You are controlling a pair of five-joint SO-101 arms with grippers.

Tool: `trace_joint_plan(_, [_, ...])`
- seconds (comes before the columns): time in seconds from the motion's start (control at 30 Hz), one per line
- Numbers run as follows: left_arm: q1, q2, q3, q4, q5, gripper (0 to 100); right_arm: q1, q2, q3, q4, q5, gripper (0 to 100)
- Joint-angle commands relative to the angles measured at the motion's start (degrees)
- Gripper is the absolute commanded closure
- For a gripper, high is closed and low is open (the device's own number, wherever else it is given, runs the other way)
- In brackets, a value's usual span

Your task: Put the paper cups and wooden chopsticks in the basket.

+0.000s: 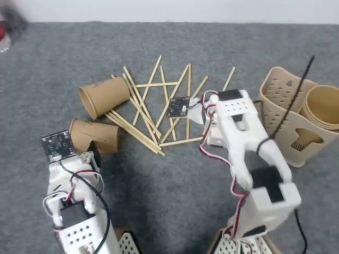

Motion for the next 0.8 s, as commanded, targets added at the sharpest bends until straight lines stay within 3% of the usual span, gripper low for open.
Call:
trace_joint_plan(0.0, [0.4, -0.5, -0.3, -0.3, 0.1, 77, 0.6, 2.7, -3.7, -2.9, 1.8, 79.4])
trace_joint_plan(0.33, [0.4, -0.5, -0.3, -0.3, 0.1, 77, 0.4, 9.3, -6.4, -5.3, 2.1, 80.1])
trace_joint_plan(0.5, [0.4, -0.5, -0.3, -0.3, 0.1, 77, 0.4, 9.4, -6.3, -5.1, 2.1, 99.8])
trace_joint_plan(0.57, [0.4, -0.5, -0.3, -0.3, 0.1, 77, 0.3, 9.3, -6.2, -4.5, 2.1, 96.4])
trace_joint_plan(0.77, [0.4, -0.5, -0.3, -0.4, 0.1, 77, -3.5, 4.2, -8.8, 3.4, 1.8, 99.1])
